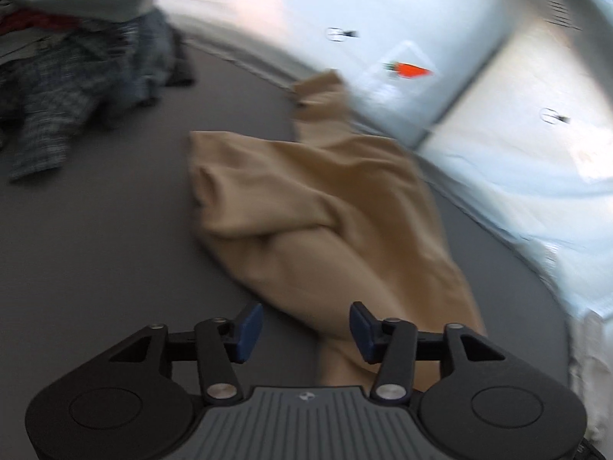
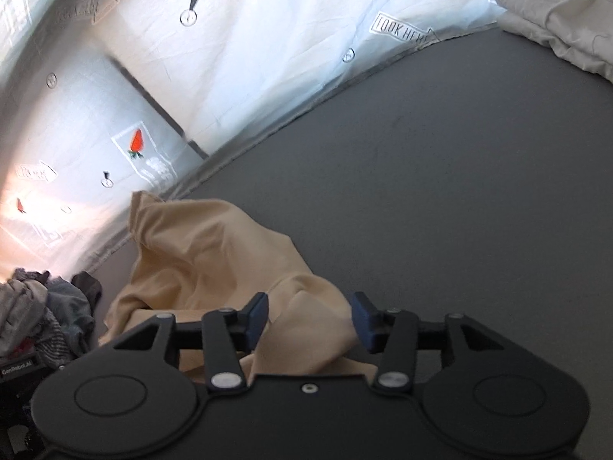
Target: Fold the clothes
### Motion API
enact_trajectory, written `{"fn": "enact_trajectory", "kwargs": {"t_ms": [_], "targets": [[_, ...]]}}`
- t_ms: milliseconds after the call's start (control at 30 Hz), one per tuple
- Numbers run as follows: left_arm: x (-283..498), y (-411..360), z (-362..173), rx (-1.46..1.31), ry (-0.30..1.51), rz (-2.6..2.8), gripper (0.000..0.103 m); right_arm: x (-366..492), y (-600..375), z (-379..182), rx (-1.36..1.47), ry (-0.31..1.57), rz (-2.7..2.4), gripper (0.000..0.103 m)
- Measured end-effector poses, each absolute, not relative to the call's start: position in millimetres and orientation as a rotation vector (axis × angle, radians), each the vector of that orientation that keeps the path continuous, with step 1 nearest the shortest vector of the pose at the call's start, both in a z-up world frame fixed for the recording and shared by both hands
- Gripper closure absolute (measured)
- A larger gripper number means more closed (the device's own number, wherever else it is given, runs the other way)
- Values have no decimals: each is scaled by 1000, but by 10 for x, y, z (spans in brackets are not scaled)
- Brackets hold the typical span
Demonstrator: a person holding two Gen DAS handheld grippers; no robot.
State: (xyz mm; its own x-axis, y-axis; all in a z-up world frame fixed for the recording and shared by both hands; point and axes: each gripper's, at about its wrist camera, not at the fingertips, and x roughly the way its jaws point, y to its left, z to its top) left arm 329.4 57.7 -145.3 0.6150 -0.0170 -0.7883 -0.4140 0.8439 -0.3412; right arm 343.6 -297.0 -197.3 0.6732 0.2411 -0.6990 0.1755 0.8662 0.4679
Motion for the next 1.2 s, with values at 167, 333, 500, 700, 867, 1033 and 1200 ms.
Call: {"fn": "enact_trajectory", "kwargs": {"t_ms": [167, 333, 500, 700, 867, 1033, 1200], "targets": [[3561, 996, -1690, -506, 925, 328, 34, 3525, -2804, -2113, 490, 919, -12, 46], [3959, 1177, -1865, -504, 940, 279, 30, 3563, -2704, -2231, 427, 969, -21, 70], [4191, 1204, -1953, -457, 986, 261, 30, 3771, -2652, -1953, 106, 817, -22, 96], [4044, 1173, -2030, -438, 1002, 201, 30, 4631, -3093, -1349, -187, 574, -298, 92], [4056, 1094, -2071, -458, 1009, 104, 30, 4785, -3009, -1347, -189, 552, -352, 59], [4165, 894, -2063, -428, 1013, -7, 30, 4315, -2956, -1784, 15, 673, -369, 58], [4250, 629, -2159, -328, 1045, -50, 30, 3856, -2968, -2103, 330, 796, -293, 58]]}}
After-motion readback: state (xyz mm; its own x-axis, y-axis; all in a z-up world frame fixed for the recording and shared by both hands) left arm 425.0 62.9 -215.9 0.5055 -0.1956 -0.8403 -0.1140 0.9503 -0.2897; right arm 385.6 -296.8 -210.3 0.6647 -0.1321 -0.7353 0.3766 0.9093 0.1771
